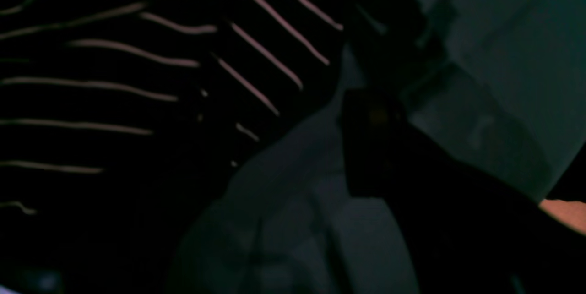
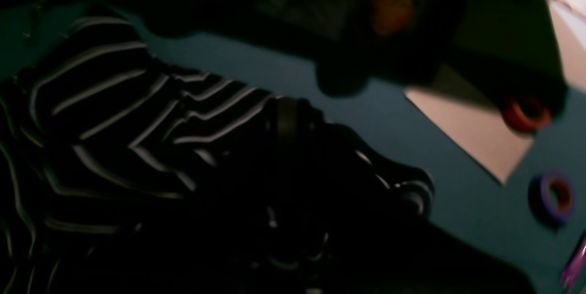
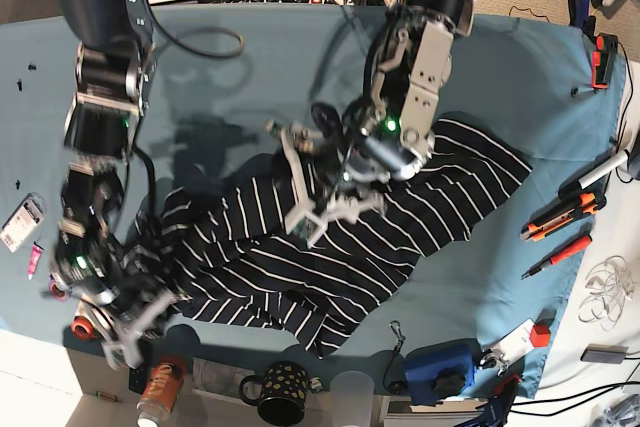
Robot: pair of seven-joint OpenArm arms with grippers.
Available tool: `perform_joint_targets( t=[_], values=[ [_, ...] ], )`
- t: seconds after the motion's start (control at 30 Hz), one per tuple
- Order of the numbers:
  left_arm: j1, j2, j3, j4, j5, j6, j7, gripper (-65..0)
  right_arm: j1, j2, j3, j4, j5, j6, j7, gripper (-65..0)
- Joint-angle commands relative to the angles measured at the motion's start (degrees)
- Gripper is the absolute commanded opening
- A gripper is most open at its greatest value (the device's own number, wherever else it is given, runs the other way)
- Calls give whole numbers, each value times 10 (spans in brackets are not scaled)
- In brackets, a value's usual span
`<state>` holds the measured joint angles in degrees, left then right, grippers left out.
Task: Layout the t-shirt on the table in an organized manner, then fold the t-shirt properly
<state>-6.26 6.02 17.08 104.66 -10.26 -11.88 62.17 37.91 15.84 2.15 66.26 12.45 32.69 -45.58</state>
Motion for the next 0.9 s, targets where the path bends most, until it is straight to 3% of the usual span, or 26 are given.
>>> perform_joint_targets(
  t=[0.0,0.07,0.1,0.2,0.37,0.47,0.63,0.87],
  values=[
    [-9,8,0,11,-4,-3,-13,-305,27,5,-3,8,10,8,12,-527],
    [-3,8,0,11,-4,-3,-19,-305,36,5,-8,9,11,11,-5,-415],
    [-1,8,0,11,-4,-3,-22,-305,42,5,-8,12,13,10,-26,-405],
    [1,8,0,11,-4,-10,-22,-305,57,15,0,28,54,5,-102,-405],
    [1,8,0,11,-4,-13,-22,-305,54,63,57,105,214,15,-184,-405],
    [1,8,0,11,-4,-13,-23,-305,39,90,104,151,242,33,-257,-406],
    [0,8,0,11,-4,-13,-44,-305,-34,126,153,170,242,64,-267,-406],
    [1,8,0,11,-4,-13,-48,-305,-177,126,167,170,240,73,-262,-406]
  ],
)
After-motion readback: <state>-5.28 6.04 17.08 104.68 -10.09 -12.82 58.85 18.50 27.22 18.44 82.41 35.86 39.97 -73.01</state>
